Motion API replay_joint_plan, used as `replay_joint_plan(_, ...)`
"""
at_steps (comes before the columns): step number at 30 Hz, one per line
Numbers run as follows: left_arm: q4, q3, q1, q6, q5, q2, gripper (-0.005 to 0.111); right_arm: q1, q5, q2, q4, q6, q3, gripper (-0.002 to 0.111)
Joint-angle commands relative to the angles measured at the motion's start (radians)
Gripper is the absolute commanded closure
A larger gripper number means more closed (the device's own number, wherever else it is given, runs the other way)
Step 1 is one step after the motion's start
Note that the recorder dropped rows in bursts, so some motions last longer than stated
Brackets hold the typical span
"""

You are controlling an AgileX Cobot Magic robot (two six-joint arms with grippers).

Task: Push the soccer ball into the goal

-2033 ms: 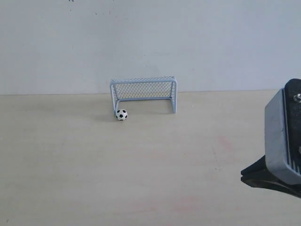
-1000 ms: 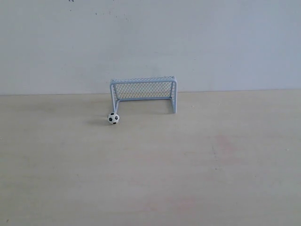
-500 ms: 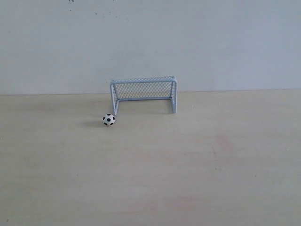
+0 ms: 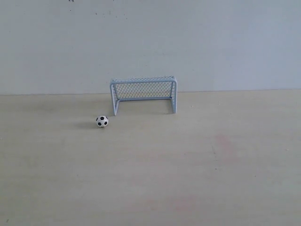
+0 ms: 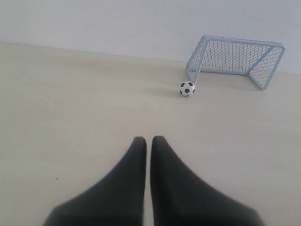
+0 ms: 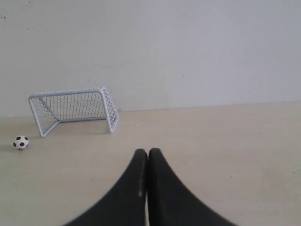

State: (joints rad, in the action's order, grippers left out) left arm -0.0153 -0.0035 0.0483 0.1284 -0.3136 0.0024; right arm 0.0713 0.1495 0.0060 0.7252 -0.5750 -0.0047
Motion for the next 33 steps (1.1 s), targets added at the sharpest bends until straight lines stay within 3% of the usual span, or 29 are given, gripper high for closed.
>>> replay_joint_plan(1,0.002,0.003,0.000,0.000,0.007,-0.002,0.102,-0.001,-0.001,-0.006,-0.234,0.201,0.005,0.109)
replay_joint_plan(3,0.002,0.003,0.000,0.000,0.007,-0.002,0.102,-0.001,0.012,-0.006,-0.546,0.506,0.005,0.109)
replay_joint_plan(7,0.002,0.003,0.000,0.000,0.007,-0.002,0.102,-0.001,0.159,-0.006,-0.689,0.602,0.005,0.109)
replay_joint_plan(33,0.002,0.003,0.000,0.000,0.007,-0.002,0.102,-0.001,0.195,-0.006,-0.717,0.595,0.005,0.109)
